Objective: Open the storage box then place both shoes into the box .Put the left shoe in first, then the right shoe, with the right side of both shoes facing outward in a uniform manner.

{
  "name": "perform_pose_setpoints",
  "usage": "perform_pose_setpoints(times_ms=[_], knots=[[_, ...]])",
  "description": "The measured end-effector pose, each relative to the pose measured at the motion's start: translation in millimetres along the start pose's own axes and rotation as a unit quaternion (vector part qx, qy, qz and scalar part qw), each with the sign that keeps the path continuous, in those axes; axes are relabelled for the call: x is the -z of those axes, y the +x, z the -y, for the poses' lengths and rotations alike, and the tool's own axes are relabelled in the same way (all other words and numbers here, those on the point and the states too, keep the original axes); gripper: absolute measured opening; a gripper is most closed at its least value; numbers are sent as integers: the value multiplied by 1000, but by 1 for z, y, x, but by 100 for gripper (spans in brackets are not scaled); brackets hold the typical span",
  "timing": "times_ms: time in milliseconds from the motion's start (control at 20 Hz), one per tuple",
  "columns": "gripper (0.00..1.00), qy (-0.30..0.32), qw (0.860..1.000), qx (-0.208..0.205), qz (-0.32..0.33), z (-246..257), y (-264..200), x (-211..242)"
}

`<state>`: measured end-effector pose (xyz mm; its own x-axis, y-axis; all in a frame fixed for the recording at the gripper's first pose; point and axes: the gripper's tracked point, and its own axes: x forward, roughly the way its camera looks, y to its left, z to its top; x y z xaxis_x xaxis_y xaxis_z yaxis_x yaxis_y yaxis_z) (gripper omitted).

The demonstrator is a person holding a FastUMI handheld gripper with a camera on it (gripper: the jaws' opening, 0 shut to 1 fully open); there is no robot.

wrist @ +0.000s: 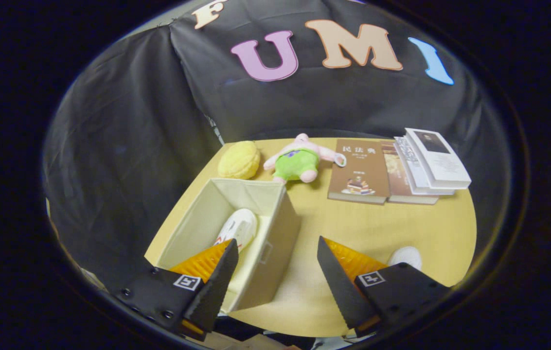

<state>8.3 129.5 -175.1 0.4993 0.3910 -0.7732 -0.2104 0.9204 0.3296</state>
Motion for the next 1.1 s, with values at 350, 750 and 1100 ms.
perform_pose_setpoints(times_ms=[350, 750, 1100], knots=[[100, 13, 999, 51, -4, 97, -41, 14], [100, 19, 995, 94, -24, 185, -61, 46], [100, -10, 989, 117, -93, 248, -50, 103]])
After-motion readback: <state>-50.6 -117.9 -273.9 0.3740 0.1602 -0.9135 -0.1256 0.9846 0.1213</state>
